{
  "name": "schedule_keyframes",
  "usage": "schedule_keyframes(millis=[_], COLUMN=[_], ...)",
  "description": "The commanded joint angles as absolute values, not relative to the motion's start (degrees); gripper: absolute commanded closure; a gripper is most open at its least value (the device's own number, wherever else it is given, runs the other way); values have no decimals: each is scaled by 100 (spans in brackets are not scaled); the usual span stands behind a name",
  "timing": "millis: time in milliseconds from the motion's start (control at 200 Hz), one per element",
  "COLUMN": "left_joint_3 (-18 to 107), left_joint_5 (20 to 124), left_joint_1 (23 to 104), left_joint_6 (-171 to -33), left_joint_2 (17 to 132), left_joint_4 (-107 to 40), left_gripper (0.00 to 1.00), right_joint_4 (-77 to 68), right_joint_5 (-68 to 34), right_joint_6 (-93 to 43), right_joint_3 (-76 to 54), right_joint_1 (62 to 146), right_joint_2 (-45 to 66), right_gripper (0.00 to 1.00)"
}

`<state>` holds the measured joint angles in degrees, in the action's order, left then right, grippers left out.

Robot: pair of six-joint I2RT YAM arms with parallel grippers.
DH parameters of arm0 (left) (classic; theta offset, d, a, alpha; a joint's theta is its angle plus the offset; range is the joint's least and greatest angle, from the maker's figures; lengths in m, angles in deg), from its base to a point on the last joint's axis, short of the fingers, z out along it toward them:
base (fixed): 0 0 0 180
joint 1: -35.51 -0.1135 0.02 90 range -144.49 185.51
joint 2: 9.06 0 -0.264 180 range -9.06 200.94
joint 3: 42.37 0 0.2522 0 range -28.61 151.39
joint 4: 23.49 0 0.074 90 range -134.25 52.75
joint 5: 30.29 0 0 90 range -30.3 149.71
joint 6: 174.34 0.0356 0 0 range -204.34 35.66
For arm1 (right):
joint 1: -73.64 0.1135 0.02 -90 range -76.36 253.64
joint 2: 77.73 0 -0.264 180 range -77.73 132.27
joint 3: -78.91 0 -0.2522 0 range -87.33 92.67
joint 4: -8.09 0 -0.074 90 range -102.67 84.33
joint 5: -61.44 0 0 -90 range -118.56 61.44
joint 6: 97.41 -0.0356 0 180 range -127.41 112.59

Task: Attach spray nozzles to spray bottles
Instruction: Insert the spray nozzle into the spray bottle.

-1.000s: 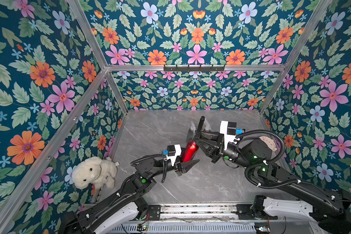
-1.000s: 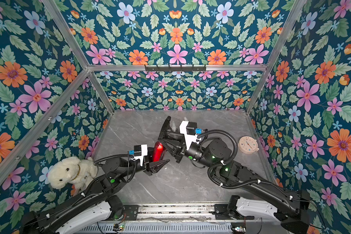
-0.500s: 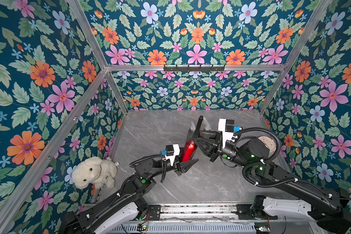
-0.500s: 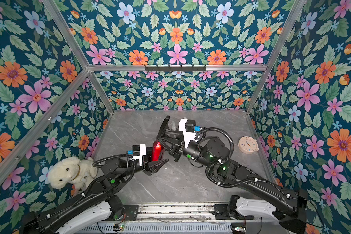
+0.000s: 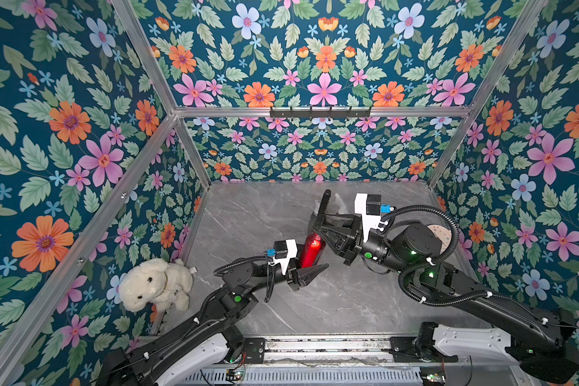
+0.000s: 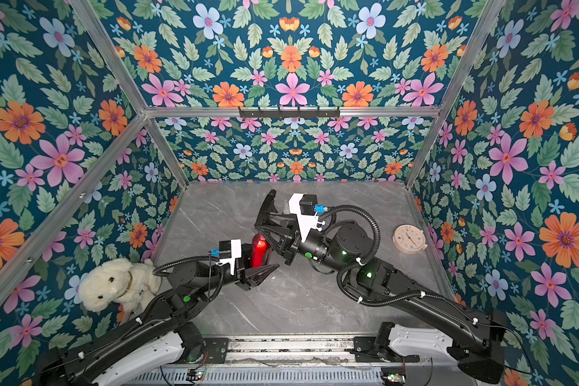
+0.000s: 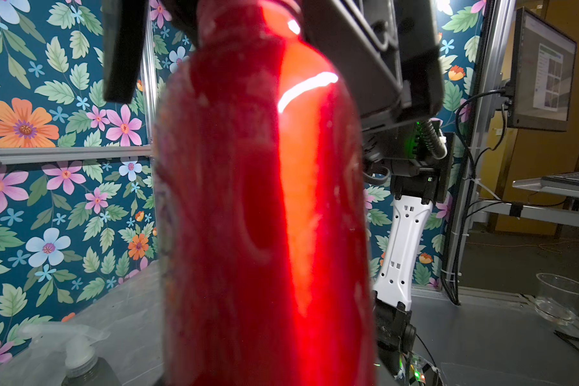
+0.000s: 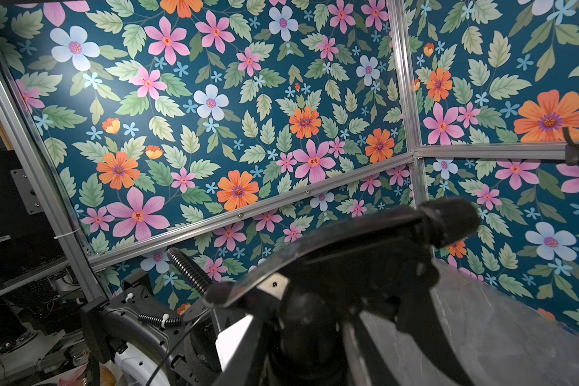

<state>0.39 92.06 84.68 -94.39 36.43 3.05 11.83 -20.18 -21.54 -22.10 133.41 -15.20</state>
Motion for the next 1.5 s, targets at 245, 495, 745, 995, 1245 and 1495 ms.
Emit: schedule_keyframes(millis=[245, 495, 745, 995, 1245, 1495], left_joint_3=[96, -114, -154, -125, -59, 22], left_joint_5=[8600, 8378, 8012, 7948, 7646, 7758], left_joint_1=[8460, 8464, 8464, 8464, 8464, 8464], left_joint_6=[-9608, -9760, -9644, -9531, -9146, -8981], left_joint_2=[3651, 3452, 3365, 3545, 3247, 3155], left_joint_4=[672, 1150, 1265, 1469, 878, 603], left_gripper=[100, 100, 100, 100, 100, 100], right_joint_4=[1365, 1596, 1554, 1827, 712, 96], right_joint_5=[-1807, -1758, -1888, -1782, -2110, -2320], right_joint_6=[-2201, -2408, -2747, -3027, -2558, -2249], right_joint_3=[-2298, -2453, -2411, -2290, -1805, -1600], right_joint_1=[13347, 13341, 13394, 13460, 13639, 13666], right_joint_2=[-1492, -1507, -1234, -862, -761, -746], right_gripper=[72, 72, 71, 70, 71, 65])
